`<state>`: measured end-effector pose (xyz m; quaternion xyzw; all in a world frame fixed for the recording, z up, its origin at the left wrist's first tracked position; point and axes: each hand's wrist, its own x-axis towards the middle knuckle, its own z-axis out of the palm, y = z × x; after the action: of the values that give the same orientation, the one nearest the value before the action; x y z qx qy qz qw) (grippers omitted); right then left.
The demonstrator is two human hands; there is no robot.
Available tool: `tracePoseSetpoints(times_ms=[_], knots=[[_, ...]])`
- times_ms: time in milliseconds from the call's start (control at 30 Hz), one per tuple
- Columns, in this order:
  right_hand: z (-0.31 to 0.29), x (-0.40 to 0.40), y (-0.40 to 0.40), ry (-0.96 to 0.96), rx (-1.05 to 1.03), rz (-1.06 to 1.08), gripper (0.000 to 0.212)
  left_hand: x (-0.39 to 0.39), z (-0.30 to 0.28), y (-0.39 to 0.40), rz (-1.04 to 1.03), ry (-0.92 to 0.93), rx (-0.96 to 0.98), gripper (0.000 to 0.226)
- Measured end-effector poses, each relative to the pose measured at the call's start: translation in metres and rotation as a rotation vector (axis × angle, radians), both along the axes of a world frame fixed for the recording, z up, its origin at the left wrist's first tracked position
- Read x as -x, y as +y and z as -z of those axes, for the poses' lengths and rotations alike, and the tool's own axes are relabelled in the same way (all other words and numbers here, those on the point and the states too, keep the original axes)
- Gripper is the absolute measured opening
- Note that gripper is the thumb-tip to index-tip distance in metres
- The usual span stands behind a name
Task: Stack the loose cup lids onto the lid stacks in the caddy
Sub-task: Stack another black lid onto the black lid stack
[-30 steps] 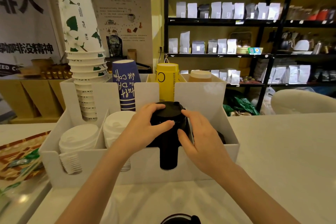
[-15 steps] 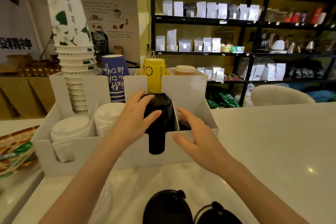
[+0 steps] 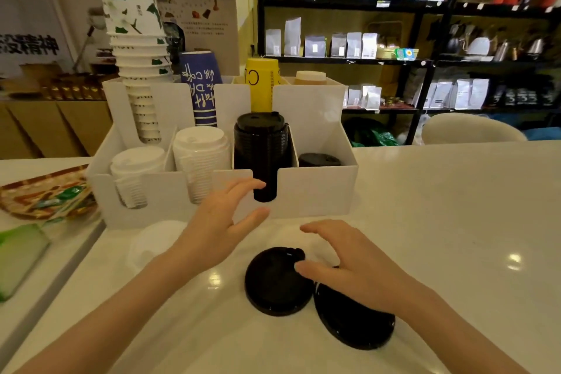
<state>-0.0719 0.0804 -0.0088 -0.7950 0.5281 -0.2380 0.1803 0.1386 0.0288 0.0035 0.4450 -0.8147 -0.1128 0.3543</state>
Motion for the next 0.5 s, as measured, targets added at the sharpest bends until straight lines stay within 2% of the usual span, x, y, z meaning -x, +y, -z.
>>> tracePoseSetpoints(times_ms=[233,400,500], knots=[[0.004,-0.004,0.008,0.153,-0.062,-0.018,0.065,0.005,0.029,0.029,0.107,-0.185,-0.391,0.078],[0.001,-0.008,0.013,0.172,-0.087,-0.036,0.053,0.003,0.038,0.03,0.103,-0.285,-0.442,0.105],[0.002,-0.008,0.014,0.148,-0.121,-0.054,0.05,0.003,0.04,0.031,0.108,-0.281,-0.442,0.105]])
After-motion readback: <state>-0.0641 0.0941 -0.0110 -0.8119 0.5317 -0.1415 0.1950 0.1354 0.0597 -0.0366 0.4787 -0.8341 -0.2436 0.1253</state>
